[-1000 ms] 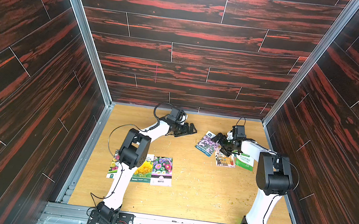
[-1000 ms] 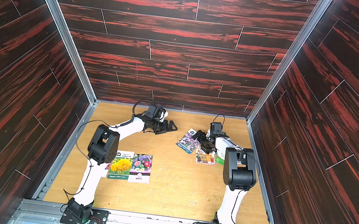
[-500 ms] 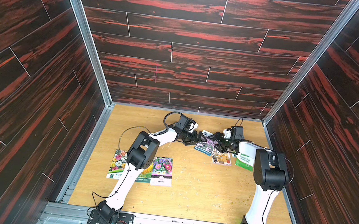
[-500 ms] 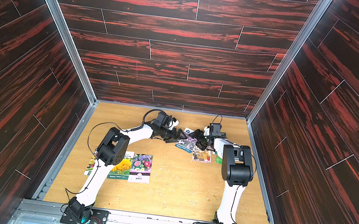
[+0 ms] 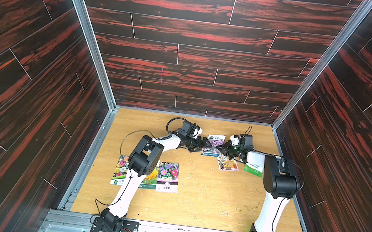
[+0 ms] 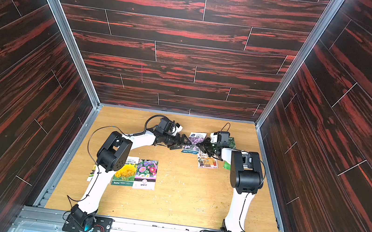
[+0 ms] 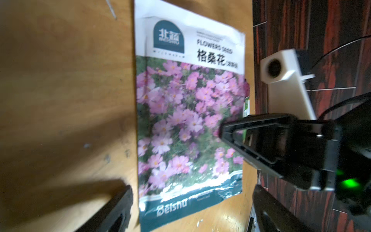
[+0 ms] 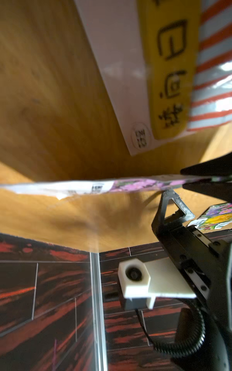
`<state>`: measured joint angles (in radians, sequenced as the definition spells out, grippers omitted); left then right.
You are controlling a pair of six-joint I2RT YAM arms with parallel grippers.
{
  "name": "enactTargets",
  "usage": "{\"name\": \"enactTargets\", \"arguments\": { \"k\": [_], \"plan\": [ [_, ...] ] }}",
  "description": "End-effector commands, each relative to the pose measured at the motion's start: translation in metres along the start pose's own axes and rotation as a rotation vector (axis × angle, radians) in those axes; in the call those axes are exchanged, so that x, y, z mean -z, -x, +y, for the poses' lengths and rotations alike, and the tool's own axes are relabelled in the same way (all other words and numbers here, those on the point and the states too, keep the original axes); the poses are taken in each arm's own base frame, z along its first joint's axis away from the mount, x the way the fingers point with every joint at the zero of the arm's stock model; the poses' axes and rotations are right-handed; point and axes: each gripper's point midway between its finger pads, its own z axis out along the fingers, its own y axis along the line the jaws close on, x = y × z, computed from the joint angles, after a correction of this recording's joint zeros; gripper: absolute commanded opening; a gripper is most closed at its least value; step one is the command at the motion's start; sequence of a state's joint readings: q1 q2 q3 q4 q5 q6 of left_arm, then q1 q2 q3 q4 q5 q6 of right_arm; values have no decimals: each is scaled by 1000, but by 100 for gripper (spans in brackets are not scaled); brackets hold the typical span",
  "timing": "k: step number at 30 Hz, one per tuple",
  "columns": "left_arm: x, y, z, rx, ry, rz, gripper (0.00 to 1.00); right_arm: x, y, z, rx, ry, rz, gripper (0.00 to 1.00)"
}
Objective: Arrange the seed packets in a row
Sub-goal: Pick up the seed packet from the center of the board, then place the seed packet at the center of the board.
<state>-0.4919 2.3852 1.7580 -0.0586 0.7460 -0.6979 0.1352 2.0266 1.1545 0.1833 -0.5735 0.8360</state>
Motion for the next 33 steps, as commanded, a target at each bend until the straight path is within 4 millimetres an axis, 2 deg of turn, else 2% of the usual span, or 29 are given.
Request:
{"name": "enactTargets", "arguments": {
  "k": [1, 6, 10, 15, 19, 22, 27, 33],
  "plan": [
    [34, 0, -16, -28, 27, -11, 94, 15, -9, 23, 70, 53, 24, 0],
    [80, 3, -17, -24, 47, -72, 94, 36, -37, 40, 91, 108, 81, 0],
    [115, -2, -10, -32, 134, -120, 95, 49, -76, 45, 117, 97, 157, 0],
    [141, -7, 2, -9, 230, -186, 96, 44, -143, 53, 182, 81, 290, 0],
    [168, -9, 37, 40, 479, -258, 96, 31, -185, 56, 217, 71, 366, 0],
    [186, -11, 51, 82, 549, -319, 97, 24, -204, 56, 236, 50, 390, 0],
    [202, -18, 63, 139, 566, -385, 97, 21, -220, 44, 244, -6, 386, 0],
    [201, -28, 72, 160, 572, -372, 97, 18, -233, 29, 207, -36, 380, 0]
  ]
}}
